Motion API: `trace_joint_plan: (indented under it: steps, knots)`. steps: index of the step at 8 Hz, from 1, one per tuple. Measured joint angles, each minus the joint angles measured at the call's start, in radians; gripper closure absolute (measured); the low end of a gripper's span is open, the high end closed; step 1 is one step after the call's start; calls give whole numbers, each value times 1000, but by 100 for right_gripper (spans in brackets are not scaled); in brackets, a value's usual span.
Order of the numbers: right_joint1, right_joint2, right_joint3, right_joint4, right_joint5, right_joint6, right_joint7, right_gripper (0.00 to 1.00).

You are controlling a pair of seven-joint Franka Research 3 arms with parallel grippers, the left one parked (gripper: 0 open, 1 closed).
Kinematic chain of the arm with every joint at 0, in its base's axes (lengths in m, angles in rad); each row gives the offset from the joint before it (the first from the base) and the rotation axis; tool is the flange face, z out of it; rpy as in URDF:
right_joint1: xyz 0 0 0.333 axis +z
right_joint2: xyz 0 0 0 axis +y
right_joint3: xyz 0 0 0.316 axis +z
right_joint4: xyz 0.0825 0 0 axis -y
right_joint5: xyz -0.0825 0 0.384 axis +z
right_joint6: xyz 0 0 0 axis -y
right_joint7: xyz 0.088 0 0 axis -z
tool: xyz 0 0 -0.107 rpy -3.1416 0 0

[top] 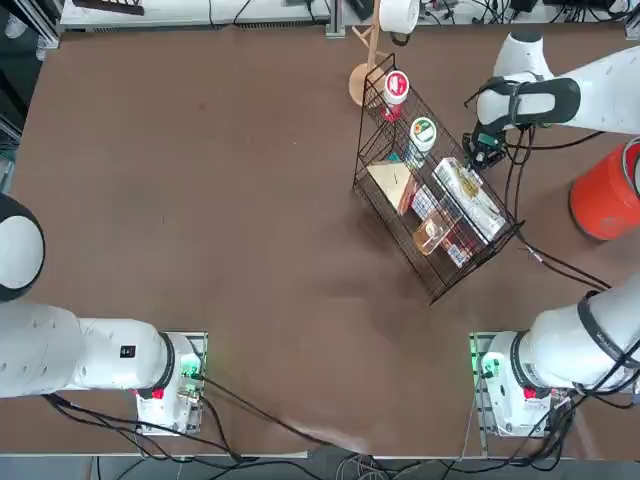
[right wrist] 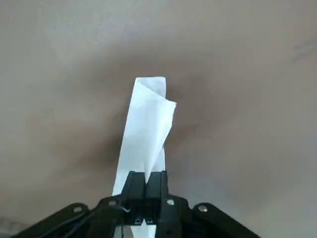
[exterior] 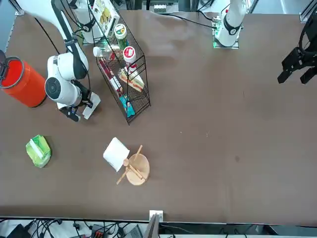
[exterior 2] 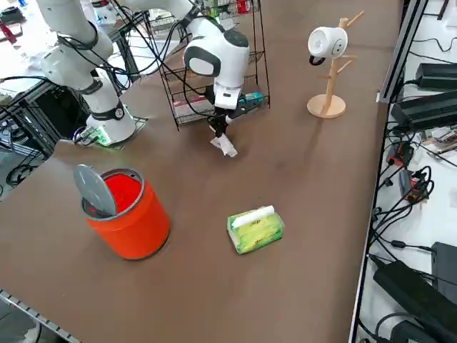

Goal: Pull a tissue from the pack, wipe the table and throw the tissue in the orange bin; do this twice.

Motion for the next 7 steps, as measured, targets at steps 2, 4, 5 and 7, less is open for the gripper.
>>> trace_joint_plan:
  steps: [2, 4, 5, 7]
  knots:
    - [3, 16, 0, -8, 0, 49, 21, 99]
    - [19, 60, 0, -10, 0, 110, 53, 99]
    - [22, 74, 0, -10, 0, 121, 60, 99]
    - [22, 82, 0, -10, 0, 133, 62, 99]
